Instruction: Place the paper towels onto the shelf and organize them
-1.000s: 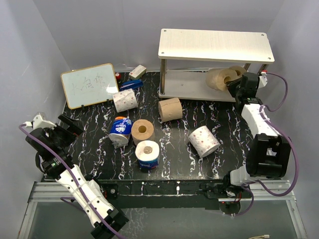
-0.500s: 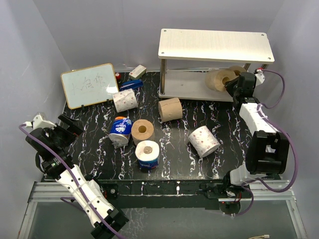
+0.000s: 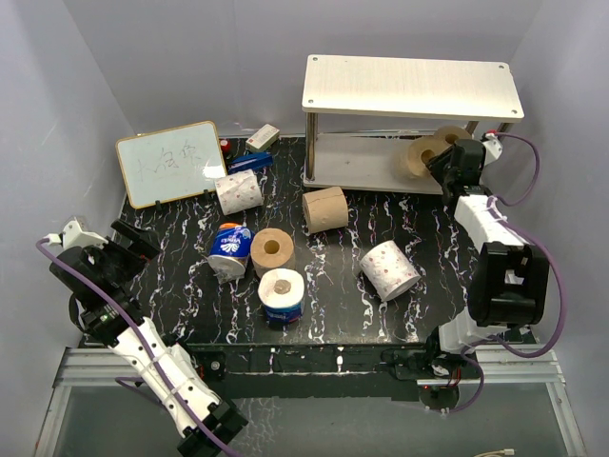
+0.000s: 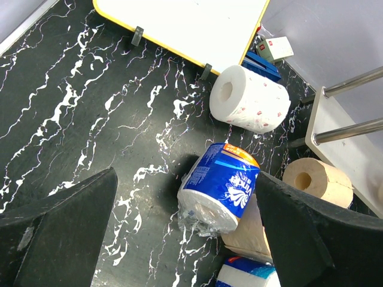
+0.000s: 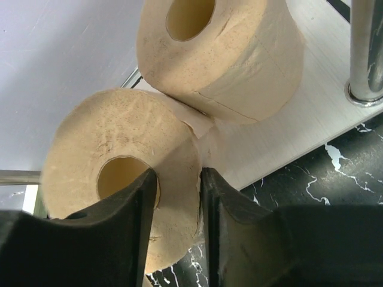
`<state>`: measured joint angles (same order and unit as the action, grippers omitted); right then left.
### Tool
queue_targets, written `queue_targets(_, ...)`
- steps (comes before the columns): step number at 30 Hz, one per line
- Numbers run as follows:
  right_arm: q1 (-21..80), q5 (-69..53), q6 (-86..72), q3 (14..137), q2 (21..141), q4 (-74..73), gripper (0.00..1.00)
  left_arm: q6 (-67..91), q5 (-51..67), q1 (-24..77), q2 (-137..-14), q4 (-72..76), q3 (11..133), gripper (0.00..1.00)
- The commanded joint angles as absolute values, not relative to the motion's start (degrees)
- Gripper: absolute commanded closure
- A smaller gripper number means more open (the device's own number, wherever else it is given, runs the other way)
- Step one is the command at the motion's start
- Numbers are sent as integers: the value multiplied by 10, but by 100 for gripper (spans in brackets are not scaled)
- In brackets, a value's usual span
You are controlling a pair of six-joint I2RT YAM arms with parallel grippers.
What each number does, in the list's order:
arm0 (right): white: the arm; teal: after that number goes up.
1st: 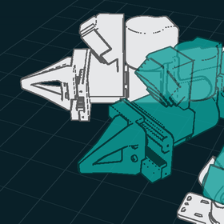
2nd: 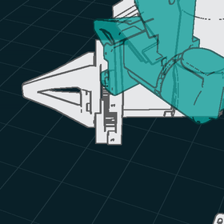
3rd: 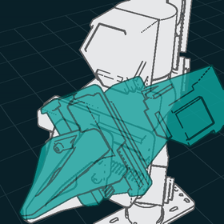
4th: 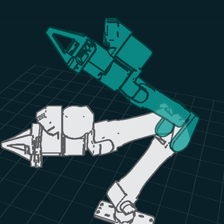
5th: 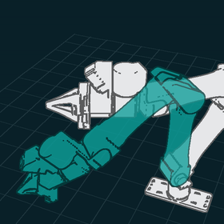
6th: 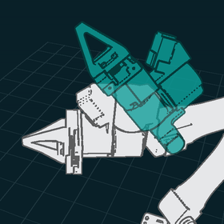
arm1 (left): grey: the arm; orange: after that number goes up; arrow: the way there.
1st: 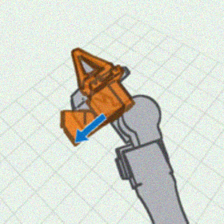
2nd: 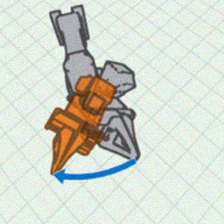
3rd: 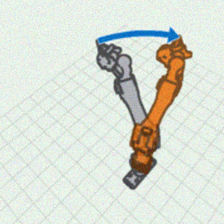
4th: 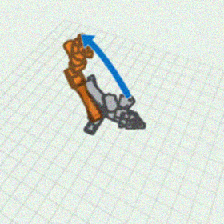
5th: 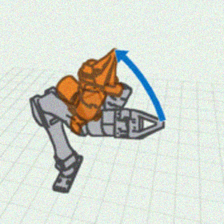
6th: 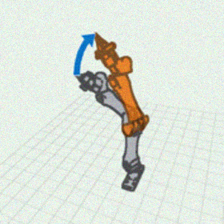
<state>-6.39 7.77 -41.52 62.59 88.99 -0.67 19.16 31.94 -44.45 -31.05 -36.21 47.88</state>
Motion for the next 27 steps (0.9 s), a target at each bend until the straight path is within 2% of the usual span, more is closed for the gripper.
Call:
queue_targets(1, -62, 93, -406, 666, 894, 68, 64, 194, 323, -447, -311, -357, 475, 2)
queue_targets(4, -62, 100, -398, 670, 898, 70, 62, 195, 321, -447, -309, -356, 474, 2)
queue_targets(7, -61, 94, -405, 670, 902, 69, 48, 195, 322, -448, -311, -357, 475, 2)
queue_targets(14, -61, 79, -392, 675, 895, 73, 46, 195, 323, -448, -313, -357, 473, 2)
queue_targets(18, -45, 45, -284, 682, 832, 8, 42, 195, 323, -448, -315, -358, 473, 2)
queue_targets(20, -43, 5, -238, 644, 770, -21, 35, 195, 323, -448, -314, -357, 473, 2)
queue_targets(22, -43, -72, -165, 619, 705, -64, 9, 195, 323, -448, -314, -356, 473, 2)
queue_targets(23, -42, -113, -122, 616, 679, -97, 3, 195, 324, -448, -314, -356, 473, 2)
queue_targets(25, -42, -188, -20, 631, 642, -175, 2, 195, 324, -448, -317, -356, 474, 2)
queue_targets(27, -44, -176, 14, 636, 617, -215, 2, 194, 324, -448, -319, -358, 474, 2)
